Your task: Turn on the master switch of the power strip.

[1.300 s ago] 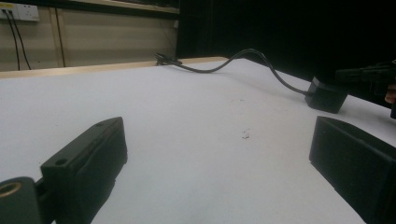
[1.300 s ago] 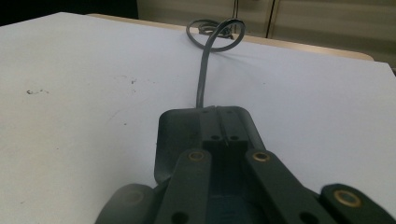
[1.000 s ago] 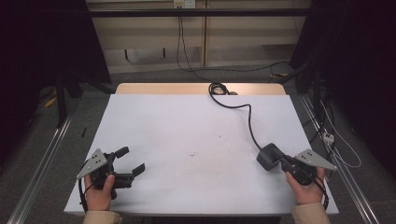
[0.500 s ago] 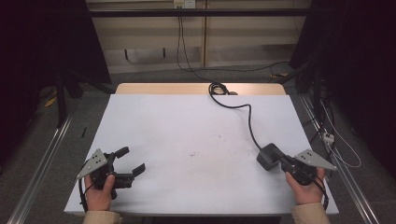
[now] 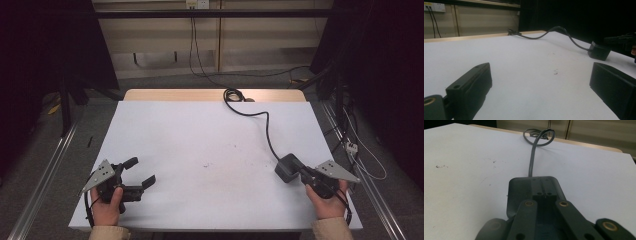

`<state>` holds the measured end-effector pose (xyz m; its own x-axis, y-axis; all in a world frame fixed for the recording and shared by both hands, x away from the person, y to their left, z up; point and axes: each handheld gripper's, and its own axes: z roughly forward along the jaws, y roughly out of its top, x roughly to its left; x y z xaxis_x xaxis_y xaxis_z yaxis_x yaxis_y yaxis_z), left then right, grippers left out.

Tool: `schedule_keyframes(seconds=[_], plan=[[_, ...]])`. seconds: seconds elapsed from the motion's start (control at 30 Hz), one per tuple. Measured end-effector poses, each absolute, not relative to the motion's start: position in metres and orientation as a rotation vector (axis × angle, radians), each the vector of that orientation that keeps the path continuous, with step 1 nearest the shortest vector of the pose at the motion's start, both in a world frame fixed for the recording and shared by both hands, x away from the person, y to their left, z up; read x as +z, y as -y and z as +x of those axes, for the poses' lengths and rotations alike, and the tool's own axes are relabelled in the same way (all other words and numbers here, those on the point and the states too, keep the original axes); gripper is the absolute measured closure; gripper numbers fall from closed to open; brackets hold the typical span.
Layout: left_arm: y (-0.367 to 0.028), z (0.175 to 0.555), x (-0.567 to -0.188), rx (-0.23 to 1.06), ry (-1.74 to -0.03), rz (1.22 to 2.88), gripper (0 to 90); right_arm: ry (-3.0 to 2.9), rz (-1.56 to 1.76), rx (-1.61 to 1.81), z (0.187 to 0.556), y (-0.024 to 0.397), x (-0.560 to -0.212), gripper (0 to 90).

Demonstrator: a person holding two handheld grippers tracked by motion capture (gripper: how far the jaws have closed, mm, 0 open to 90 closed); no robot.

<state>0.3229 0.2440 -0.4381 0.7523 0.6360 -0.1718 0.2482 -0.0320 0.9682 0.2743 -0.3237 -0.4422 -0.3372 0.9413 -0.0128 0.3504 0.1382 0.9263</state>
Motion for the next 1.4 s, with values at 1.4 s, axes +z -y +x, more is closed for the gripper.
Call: schedule_keyframes(seconds=[1.4], plan=[[-0.2441, 0.3235, -0.4375, 0.356, -0.728, 1.607, 3.9, -1.774, 1.233, 1.173, 0.2737, 0.3211, -0.4410, 90.0]])
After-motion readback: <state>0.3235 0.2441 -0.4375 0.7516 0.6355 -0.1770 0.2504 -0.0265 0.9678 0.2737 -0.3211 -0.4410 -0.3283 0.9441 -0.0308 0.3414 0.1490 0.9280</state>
